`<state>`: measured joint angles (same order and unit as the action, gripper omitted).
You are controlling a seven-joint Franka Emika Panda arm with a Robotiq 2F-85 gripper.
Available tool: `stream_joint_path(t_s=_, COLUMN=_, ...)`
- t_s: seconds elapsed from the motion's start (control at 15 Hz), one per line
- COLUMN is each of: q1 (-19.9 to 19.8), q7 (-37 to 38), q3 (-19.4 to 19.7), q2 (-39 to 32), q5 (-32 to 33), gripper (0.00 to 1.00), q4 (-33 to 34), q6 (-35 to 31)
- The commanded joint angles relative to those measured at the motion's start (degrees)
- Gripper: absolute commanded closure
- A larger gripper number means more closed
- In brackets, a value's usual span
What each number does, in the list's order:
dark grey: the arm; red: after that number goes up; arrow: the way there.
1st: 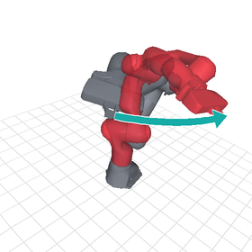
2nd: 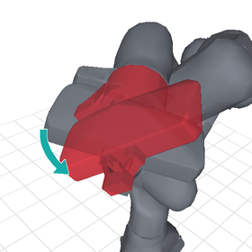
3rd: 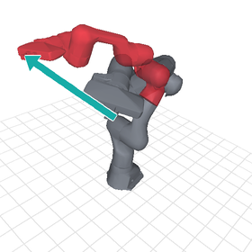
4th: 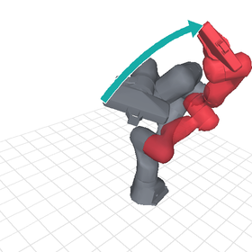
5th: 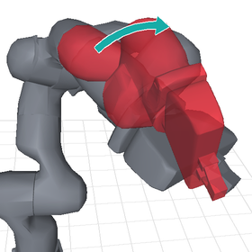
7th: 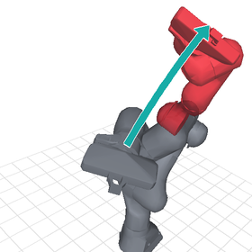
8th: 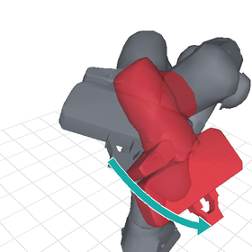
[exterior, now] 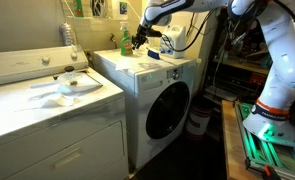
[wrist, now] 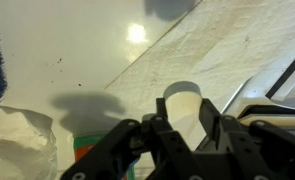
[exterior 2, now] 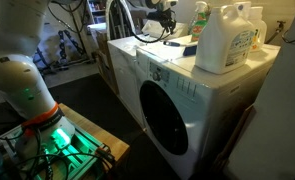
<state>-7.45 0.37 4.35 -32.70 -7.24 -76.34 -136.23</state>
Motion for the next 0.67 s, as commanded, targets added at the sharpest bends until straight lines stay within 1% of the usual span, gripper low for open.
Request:
stream_joint_path(t_s=0.0, q1=0.4, q7=3.8, q3=0.9, q2=-5.7, q5=2.0, gripper=0.87, q4=6.2, q6=0.5)
stream_joint_path(t_s=0.33, q1=0.6, q7=6.2, q3=1.4, q2=-9.9, q5=3.6, gripper=0.87, q4=10.5, q6=1.6)
stream_joint_path(t_s=0.6, q1=0.8, q7=7.2, q3=1.4, q2=-12.2, q5=3.9, gripper=0.87, q4=12.7, q6=2.0)
